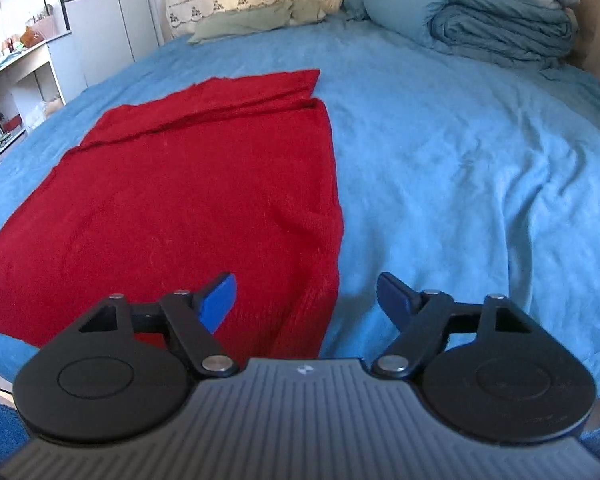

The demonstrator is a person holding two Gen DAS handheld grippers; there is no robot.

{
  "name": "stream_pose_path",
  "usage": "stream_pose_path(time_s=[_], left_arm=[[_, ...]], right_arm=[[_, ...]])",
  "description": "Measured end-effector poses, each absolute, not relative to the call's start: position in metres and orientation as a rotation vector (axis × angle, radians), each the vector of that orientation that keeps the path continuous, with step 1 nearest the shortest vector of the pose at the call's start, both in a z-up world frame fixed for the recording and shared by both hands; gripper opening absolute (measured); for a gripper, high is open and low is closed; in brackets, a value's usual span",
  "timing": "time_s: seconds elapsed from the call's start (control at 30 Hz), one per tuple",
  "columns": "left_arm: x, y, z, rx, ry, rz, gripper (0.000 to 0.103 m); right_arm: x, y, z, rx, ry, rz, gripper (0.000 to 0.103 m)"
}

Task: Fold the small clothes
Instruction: 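Grasp the sweater hem with the left gripper while the right gripper grasps it too, then lift the hem with both grippers and fold it toward the collar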

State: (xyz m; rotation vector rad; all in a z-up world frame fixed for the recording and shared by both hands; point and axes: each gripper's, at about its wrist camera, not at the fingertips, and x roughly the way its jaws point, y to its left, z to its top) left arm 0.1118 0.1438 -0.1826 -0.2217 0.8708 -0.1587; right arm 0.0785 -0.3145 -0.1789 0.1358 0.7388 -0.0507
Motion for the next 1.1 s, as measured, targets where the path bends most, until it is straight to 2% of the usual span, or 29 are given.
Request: stream_pose_path(time_s=[0.03,0.1,0.27,0.37,0.5,0.57,0.83,0.87,0.97,1.0,1.03,1.07,1.1], left_arm=[[0.111,0.142,-0.184,-0.218,0.874,-0.167,0.050],[0.109,0.138,-0.185,-0.203,0.872,-0.181,0.050],[0.108,0.137,-0.186,-0.202,0.866,-0.190,0.046],[0.108,0.139,-0.184,-0.215,0.855,-0.195,0.038],[0.110,0.136,-0.185,-0.208,0.855,-0.204,0.036],[0.112,0.133,-0.188,-0.201,0.884,-0.212,0.037],[0.112,0.134,-0.192,-0.209,0.943,-0.230,0.037],[0.112,0.134,-0.193,-0.208,0.952,-0.230,0.034],[0.111,0.136,-0.195,-0.211,0.977,-0.221,0.015],[0.111,0.137,-0.195,-0.218,0.984,-0.225,0.008],[0.111,0.138,-0.195,-0.229,0.984,-0.227,0.008],[0.110,0.139,-0.195,-0.235,0.982,-0.226,0.007],[0.110,0.138,-0.193,-0.235,0.981,-0.225,0.007]], right_arm=[[0.080,-0.315,-0.181,0.143,0.748,-0.053,0.087],[0.082,-0.316,-0.185,0.148,0.763,-0.064,0.079],[0.084,-0.316,-0.185,0.147,0.758,-0.055,0.071],[0.083,-0.316,-0.181,0.135,0.739,-0.046,0.069],[0.090,-0.318,-0.185,0.137,0.756,-0.043,0.065],[0.091,-0.321,-0.189,0.166,0.771,-0.032,0.055],[0.083,-0.327,-0.192,0.236,0.839,-0.007,0.054],[0.083,-0.328,-0.192,0.245,0.842,-0.007,0.054],[0.082,-0.329,-0.193,0.253,0.848,-0.006,0.052],[0.082,-0.329,-0.192,0.252,0.850,-0.006,0.045],[0.082,-0.329,-0.192,0.252,0.850,-0.005,0.037],[0.082,-0.331,-0.191,0.261,0.852,0.005,0.023],[0.082,-0.331,-0.190,0.269,0.852,0.014,0.023]])
